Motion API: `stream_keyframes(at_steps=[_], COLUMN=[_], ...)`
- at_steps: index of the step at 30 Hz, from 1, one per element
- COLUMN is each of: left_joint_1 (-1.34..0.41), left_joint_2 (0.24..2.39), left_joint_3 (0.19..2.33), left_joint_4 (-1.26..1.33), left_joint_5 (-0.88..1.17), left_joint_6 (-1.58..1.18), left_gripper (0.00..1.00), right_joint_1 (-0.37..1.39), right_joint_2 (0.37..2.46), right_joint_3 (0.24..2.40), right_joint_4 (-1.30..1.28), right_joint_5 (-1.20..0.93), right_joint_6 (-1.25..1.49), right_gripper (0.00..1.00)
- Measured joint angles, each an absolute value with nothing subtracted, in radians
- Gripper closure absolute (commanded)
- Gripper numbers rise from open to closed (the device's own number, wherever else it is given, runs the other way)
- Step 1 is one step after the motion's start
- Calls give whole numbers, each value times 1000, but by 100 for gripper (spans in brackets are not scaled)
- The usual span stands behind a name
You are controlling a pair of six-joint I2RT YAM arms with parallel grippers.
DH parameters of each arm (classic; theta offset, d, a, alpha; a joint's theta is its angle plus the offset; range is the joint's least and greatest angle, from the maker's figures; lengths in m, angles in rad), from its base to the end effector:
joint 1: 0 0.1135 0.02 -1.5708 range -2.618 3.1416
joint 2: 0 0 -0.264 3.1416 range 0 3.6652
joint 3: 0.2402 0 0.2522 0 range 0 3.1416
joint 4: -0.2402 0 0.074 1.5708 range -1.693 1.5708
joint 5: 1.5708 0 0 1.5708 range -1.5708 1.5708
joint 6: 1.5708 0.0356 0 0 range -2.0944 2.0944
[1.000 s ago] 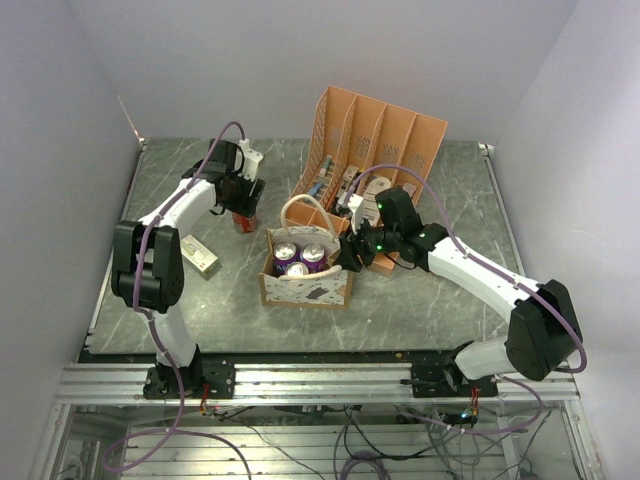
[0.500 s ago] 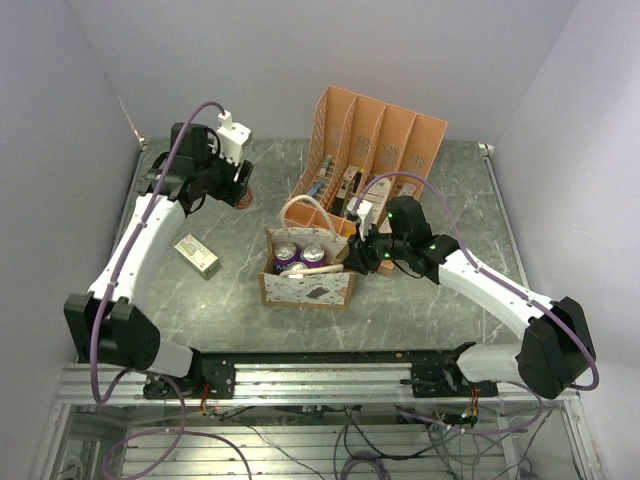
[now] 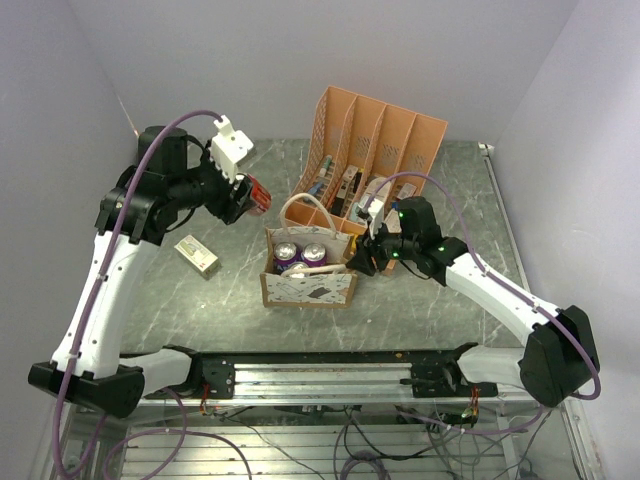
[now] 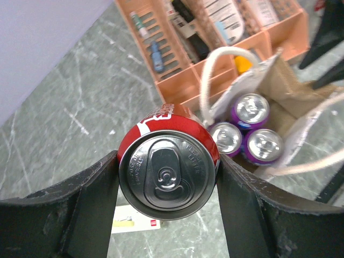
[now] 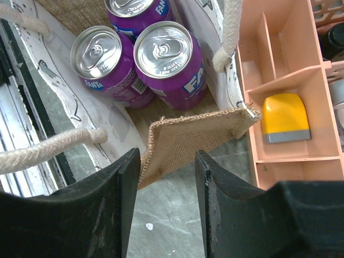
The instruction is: Place the beverage into the canvas bag
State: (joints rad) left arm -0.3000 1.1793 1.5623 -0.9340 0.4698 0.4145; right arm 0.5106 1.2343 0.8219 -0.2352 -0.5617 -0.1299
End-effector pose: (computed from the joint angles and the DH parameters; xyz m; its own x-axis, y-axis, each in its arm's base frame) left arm 0.1998 -0.0787 0.4494 -0.2033 0.4388 -0.8753 0.7799 0.6130 0.1262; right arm 0.2214 0.1457 0.2567 -0.4203 -0.3611 -0.8324 -0.8458 0.4882 0.2153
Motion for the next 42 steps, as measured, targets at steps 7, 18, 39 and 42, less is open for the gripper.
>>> stream_keyframes(at_steps=[7, 18, 39, 42], left_joint_1=[-411, -535, -680, -699], left_joint_2=[1187, 1299, 1509, 1522], left_joint_3=[1556, 1549, 1504, 1504], left_joint_4=[-1015, -1034, -847, -832], left_joint_5=[534, 566, 600, 604], left_joint_6=[446, 501, 521, 530], left_gripper=[93, 93, 93, 93], right_joint_1=[464, 411, 352, 342], right_joint_2=[1217, 1200, 1164, 1160], right_joint_3=[792, 778, 733, 726], right_joint_4=[-225, -221, -199, -195], right_joint_5=[-580, -659, -799, -810], right_joint_6=[-131, -151, -202, -197], right_gripper=[48, 48, 49, 49])
